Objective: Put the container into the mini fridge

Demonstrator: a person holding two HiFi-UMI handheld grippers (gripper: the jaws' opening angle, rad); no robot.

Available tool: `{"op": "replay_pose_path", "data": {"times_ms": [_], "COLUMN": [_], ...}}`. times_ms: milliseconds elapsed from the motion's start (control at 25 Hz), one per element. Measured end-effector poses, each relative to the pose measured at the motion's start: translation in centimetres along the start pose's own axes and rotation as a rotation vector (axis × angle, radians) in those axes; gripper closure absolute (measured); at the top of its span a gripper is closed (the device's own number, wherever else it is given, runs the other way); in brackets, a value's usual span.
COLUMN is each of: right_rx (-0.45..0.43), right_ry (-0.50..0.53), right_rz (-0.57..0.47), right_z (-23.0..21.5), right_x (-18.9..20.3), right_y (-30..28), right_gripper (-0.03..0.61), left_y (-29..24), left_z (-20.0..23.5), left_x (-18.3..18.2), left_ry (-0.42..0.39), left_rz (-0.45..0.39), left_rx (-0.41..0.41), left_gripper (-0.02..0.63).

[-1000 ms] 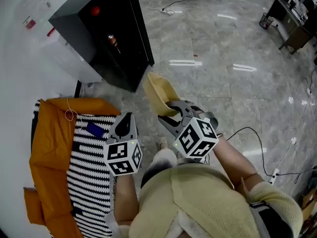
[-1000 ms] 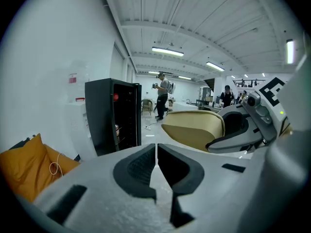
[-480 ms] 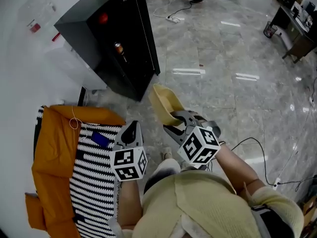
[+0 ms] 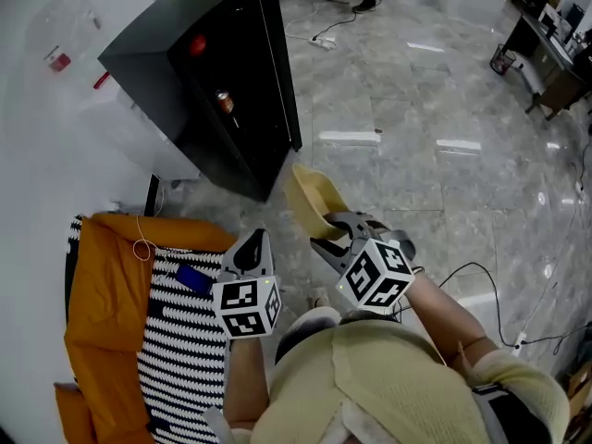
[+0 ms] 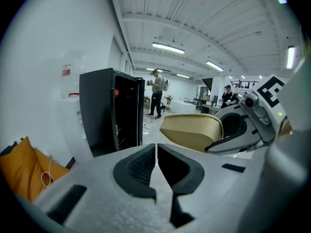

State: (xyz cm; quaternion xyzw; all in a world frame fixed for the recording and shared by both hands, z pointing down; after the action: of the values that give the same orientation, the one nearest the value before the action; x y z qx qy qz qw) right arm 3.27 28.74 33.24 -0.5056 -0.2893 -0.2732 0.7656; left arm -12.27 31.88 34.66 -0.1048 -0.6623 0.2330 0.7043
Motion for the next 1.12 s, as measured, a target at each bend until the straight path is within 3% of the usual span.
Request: {"op": "replay_pose_path", "data": {"times_ms": [480,1120], "right_rx": [0.005,-0.114], "right_ry": [-0.033,0.061], "right_rz": [0.048,0.006], "right_z": [-3.1,-13.8], "right_x": [0.3,3.3], "right_y": [-3.4,-6.9], "right_gripper": [0.445,0.445], "left_y": [-4.1,-13.5], "left_z": [1.7,-0.3], "left_x": [-0.8,-6.0], "left_ry": [-0.022,-0.024], "left_rz": [0.033,0.032], "left_rx": [0.055,-0.035], "left_gripper": [0.581,0.581]}}
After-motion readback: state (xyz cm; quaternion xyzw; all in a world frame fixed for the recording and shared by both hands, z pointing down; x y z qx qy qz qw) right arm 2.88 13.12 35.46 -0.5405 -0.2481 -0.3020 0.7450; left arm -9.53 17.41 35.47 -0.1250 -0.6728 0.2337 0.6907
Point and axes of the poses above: the fingertips, and each gripper's own axes: y backward along the fingers, z to its left, x out of its underside, the point moved 7 cm from there along y, backward along the fingers, and after that the axes turned 1 degree about y, right-handed, at the moved point
